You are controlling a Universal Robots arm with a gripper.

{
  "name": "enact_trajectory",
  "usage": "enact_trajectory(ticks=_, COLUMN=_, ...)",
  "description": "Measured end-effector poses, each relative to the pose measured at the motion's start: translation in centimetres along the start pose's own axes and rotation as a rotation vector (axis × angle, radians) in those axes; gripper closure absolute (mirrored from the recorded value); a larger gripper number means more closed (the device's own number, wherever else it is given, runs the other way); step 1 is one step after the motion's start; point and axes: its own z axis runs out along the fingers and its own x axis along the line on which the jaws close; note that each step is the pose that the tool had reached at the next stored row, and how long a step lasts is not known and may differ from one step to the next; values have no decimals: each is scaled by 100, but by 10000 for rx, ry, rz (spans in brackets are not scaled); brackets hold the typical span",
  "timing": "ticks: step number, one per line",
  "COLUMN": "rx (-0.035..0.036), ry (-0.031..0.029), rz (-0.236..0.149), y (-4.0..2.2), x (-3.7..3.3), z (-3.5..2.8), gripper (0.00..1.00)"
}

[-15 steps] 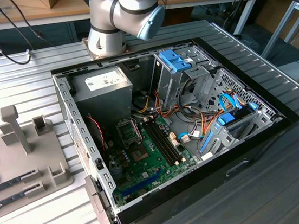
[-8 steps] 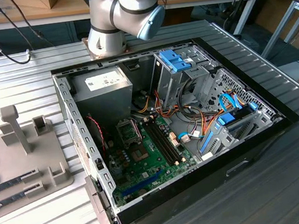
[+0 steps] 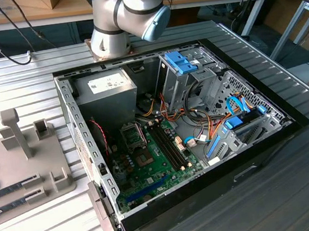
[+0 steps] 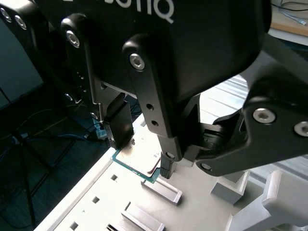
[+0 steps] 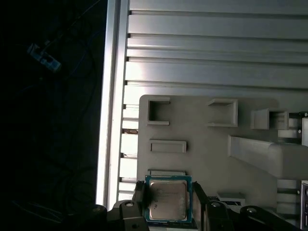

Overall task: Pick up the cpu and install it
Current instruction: 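Pick up the cpu and move it towards the insertion slot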

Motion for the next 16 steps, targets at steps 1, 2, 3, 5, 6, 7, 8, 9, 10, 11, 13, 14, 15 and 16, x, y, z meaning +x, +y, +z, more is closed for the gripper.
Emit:
enact_trajectory(ticks=1, rx=0, ry=0, rz=0, y=0, x=0, z=-3, gripper=53)
enact_trajectory(ticks=2, rx=0, ry=0, rz=0, y=0, x=0, z=-10, gripper=53)
enact_trajectory(ticks=3, rx=0, ry=1, rz=0, y=0, x=0, z=-14, gripper=53)
enact_trajectory(ticks=5, rx=0, ry=0, rz=0, y=1, x=1, z=-27, gripper=53)
enact_trajectory(ticks=6, rx=0, ry=1, rz=0, y=1, x=1, z=-32, gripper=53)
enact_trajectory(ticks=7, rx=0, ry=0, rz=0, y=1, x=1, z=-36, gripper=53)
enact_trajectory(ticks=8, rx=0, ry=0, rz=0, y=1, x=1, z=-41, gripper=53)
enact_trajectory(ticks=9, rx=0, ry=1, rz=0, y=1, x=2, z=-46, gripper=53)
enact_trajectory(ticks=10, rx=0, ry=1, rz=0, y=2, x=2, z=-50, gripper=53)
enact_trajectory(ticks=11, rx=0, ry=0, rz=0, y=2, x=2, z=-53, gripper=53)
enact_trajectory(ticks=13, rx=0, ry=1, rz=0, y=2, x=2, z=-60, gripper=53)
enact_trajectory(ticks=14, rx=0, ry=1, rz=0, y=2, x=2, z=-63, gripper=53)
enact_trajectory(ticks=15, rx=0, ry=0, rz=0, y=2, x=3, z=-68, gripper=53)
enact_trajectory(ticks=16, rx=0, ry=0, rz=0, y=2, x=3, z=-70, gripper=53)
